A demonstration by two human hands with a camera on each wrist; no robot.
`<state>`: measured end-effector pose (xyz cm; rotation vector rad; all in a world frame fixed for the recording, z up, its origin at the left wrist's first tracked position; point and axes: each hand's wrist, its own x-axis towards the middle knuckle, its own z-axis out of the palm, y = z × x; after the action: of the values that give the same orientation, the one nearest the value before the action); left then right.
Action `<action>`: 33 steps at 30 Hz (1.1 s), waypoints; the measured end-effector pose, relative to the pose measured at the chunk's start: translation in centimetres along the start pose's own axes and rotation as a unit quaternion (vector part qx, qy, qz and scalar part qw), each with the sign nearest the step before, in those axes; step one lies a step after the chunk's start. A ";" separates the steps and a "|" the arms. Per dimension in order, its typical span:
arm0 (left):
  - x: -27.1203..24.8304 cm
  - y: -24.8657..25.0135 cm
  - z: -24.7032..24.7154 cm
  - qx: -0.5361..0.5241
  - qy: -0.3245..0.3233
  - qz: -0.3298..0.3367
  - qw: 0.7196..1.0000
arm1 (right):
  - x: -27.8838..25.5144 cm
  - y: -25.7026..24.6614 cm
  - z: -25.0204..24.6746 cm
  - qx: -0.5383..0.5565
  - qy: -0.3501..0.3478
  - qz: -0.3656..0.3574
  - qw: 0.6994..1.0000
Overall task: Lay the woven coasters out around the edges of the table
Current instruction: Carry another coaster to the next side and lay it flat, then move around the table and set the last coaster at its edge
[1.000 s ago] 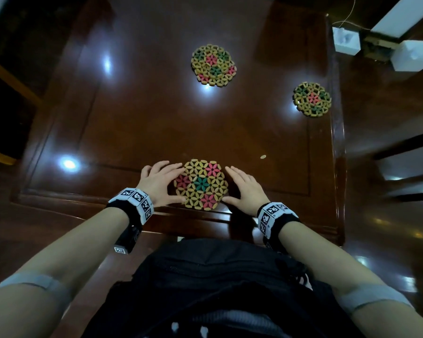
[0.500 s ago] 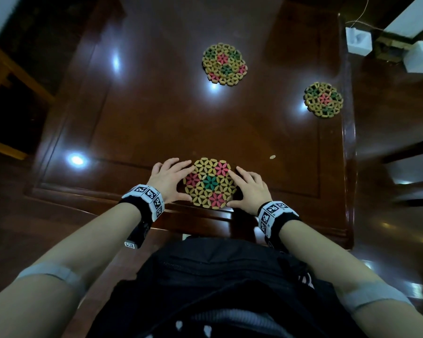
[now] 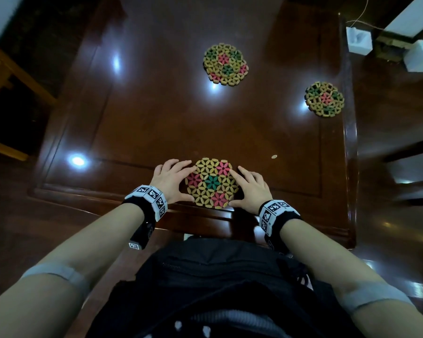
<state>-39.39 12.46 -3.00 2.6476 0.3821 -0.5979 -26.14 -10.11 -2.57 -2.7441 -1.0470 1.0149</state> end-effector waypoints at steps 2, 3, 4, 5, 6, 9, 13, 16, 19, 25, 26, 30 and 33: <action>0.1 0.1 0.0 -0.002 -0.001 -0.004 1.000 | -0.1 -0.1 0.0 0.004 0.004 0.002 1.000; 0.1 0.1 -0.1 -0.003 -0.001 -0.006 1.000 | -0.1 -0.1 0.0 0.005 0.005 0.003 1.000; 0.1 0.1 -0.1 -0.003 0.000 -0.007 1.000 | -0.1 -0.1 -0.1 0.006 0.007 0.004 1.000; 0.1 0.1 -0.1 -0.003 0.001 -0.009 1.000 | -0.2 -0.2 -0.1 0.006 0.008 0.003 1.000; 0.0 0.2 -0.1 -0.003 0.002 -0.010 1.000 | -0.2 -0.2 -0.1 0.005 0.008 0.003 1.000; -0.3 0.4 -0.2 -0.031 0.011 -0.023 0.999 | -0.4 -0.3 -0.3 0.021 0.000 0.005 1.000; -1.4 0.6 -0.6 -0.069 0.041 -0.060 0.995 | -0.2 -0.5 -1.7 0.063 0.001 -0.001 0.998; -2.8 0.7 -0.7 -0.077 0.069 -0.083 0.991 | -0.1 -1.3 -3.3 0.091 0.017 -0.022 0.996; -4.2 0.7 -1.1 -0.085 0.098 -0.107 0.986 | 0.3 -2.9 -4.7 0.150 0.033 -0.039 0.987; -6.8 -0.6 -2.6 -0.120 0.141 -0.142 0.972 | 1.0 -8.2 -6.4 0.245 0.026 -0.096 0.964; -7.1 -1.1 -2.8 -0.134 0.147 -0.146 0.969 | 1.3 -9.2 -6.4 0.263 0.023 -0.098 0.960; -8.5 -4.2 -3.5 -0.196 0.163 -0.160 0.954 | 2.4 -13.6 -5.5 0.276 0.009 -0.096 0.956; -8.8 -7.4 -4.5 -0.239 0.176 -0.175 0.939 | 3.1 -17.1 -4.8 0.267 -0.002 -0.099 0.959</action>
<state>-48.01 19.42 2.44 2.2119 0.9838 -0.0932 -31.56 5.84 3.72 -2.1630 -0.8644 1.0783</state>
